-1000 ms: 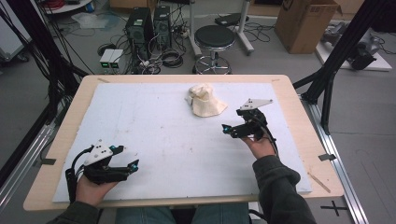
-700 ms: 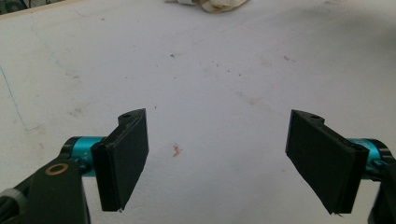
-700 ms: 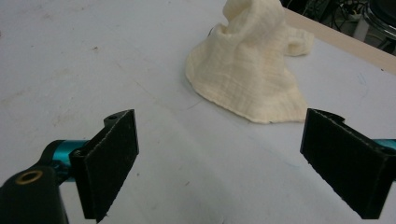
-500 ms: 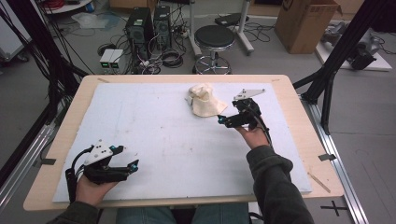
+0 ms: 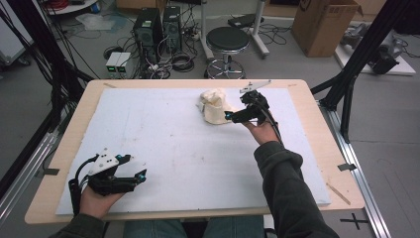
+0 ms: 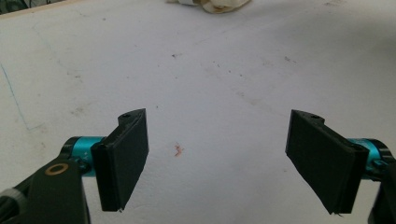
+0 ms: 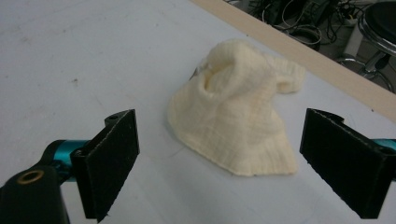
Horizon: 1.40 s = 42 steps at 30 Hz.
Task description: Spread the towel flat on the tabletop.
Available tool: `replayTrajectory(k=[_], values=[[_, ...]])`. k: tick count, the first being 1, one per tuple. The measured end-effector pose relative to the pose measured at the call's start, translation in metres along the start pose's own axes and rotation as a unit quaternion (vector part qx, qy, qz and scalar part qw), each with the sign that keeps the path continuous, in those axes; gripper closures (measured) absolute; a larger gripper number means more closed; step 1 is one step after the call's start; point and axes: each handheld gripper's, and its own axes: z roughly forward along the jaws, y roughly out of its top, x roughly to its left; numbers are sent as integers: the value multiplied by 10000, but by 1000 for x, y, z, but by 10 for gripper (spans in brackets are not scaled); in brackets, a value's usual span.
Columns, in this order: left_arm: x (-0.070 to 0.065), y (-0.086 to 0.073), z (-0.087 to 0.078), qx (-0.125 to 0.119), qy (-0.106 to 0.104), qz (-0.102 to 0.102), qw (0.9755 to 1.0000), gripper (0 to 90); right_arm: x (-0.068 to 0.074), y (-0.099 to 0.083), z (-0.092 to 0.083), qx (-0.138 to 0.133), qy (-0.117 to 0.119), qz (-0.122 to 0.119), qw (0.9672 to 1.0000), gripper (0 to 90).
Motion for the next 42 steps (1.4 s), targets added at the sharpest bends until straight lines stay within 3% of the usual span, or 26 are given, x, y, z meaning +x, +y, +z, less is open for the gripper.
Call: replayTrajectory(k=[12, 29, 42], values=[[2, 0, -1, -14, 13, -16, 10000, 218, -1, 29, 18, -26, -3, -28, 10000, 155], [3, -1, 0, -1, 25, -18, 10000, 218, 2, 20, 67, 180, -73, 92, 9998, 210], [3, -1, 0, -8, 27, -29, 10000, 218, 4, 14, 96, 344, -321, 113, 9988, 357]])
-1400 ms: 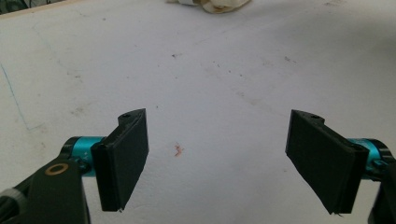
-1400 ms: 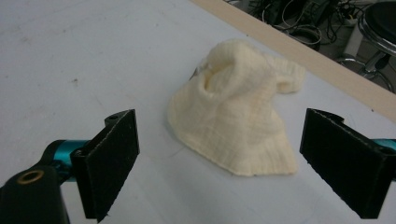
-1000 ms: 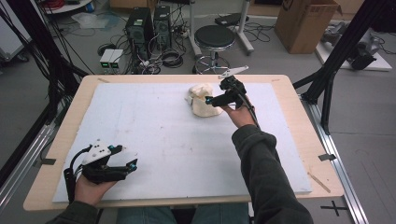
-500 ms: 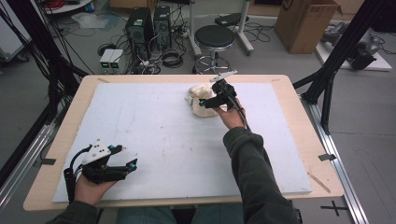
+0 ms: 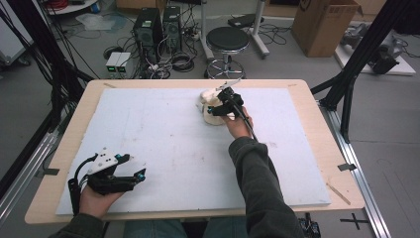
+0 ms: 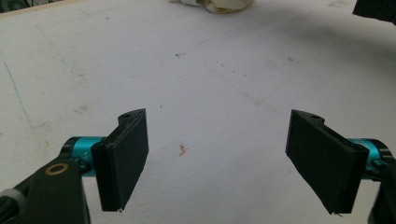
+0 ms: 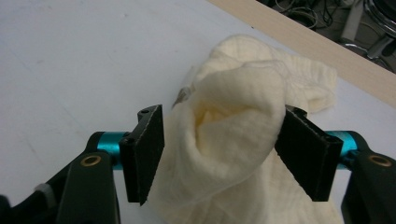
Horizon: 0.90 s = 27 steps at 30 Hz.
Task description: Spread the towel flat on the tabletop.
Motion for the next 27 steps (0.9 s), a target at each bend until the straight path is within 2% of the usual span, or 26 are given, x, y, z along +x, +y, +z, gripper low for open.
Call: replayTrajectory(k=[7, 10, 15, 16, 17, 20, 27], values=[[0, 0, 1, -3, -15, -12, 10000, 218, -3, -5, 9, 175, -62, 70, 9998, 426], [0, 0, 0, 11, -9, 19, 10000, 218, -3, -7, 13, 265, -33, 89, 9996, 485], [0, 0, -1, -15, -4, -16, 10000, 218, -1, -6, 15, 351, 24, 38, 9994, 650], [0, -1, -1, -21, -14, -17, 10000, 218, -1, -6, 14, 344, 53, 1, 9994, 692], [0, -1, -1, -21, -14, -17, 10000, 218, -1, -6, 14, 344, 53, 1, 9994, 692], [0, -1, -2, -20, 9, -25, 10000, 218, -2, -5, 10, 325, 95, 142, 9993, 740], [1, -1, -2, 3, 5, 0, 10000, 218, -3, 2, -7, 106, 214, 116, 9996, 765]])
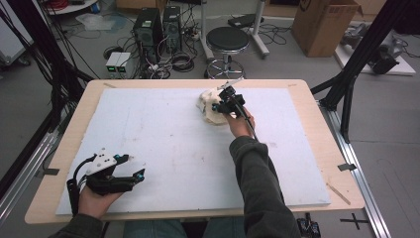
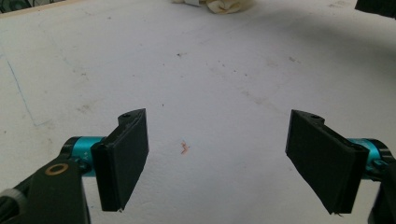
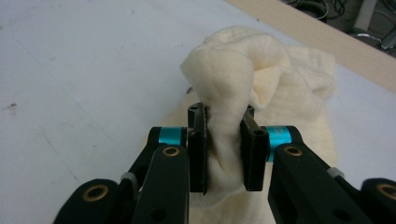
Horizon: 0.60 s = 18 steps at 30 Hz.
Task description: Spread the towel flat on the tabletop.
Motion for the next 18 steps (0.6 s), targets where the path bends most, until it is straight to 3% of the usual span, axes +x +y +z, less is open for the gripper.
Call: replayTrajectory(k=[7, 18], values=[[0, -1, -1, 5, 20, 4, 10000, 218, 3, 6, -23, -273, 163, 20, 9995, 768], [0, -2, -1, 7, 31, 19, 10000, 218, 15, 12, -51, -386, 391, -101, 9984, 769]])
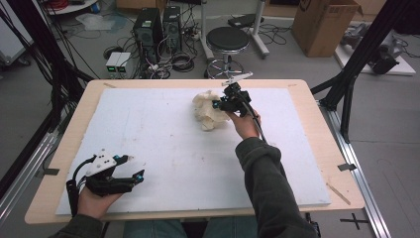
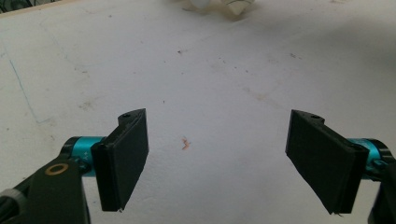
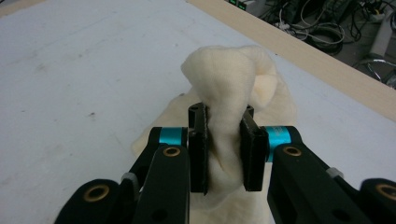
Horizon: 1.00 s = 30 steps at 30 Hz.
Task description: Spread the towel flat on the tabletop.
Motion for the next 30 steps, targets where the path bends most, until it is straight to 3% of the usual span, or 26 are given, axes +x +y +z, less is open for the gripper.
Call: replayTrajectory(k=[9, 30], values=[[-1, -1, -2, -20, -11, 32, 10000, 218, 22, 5, -30, -224, 350, -187, 9990, 769], [-3, -2, -4, -59, -28, 47, 10000, 218, 72, -6, -69, -427, 818, -493, 9945, 768]])
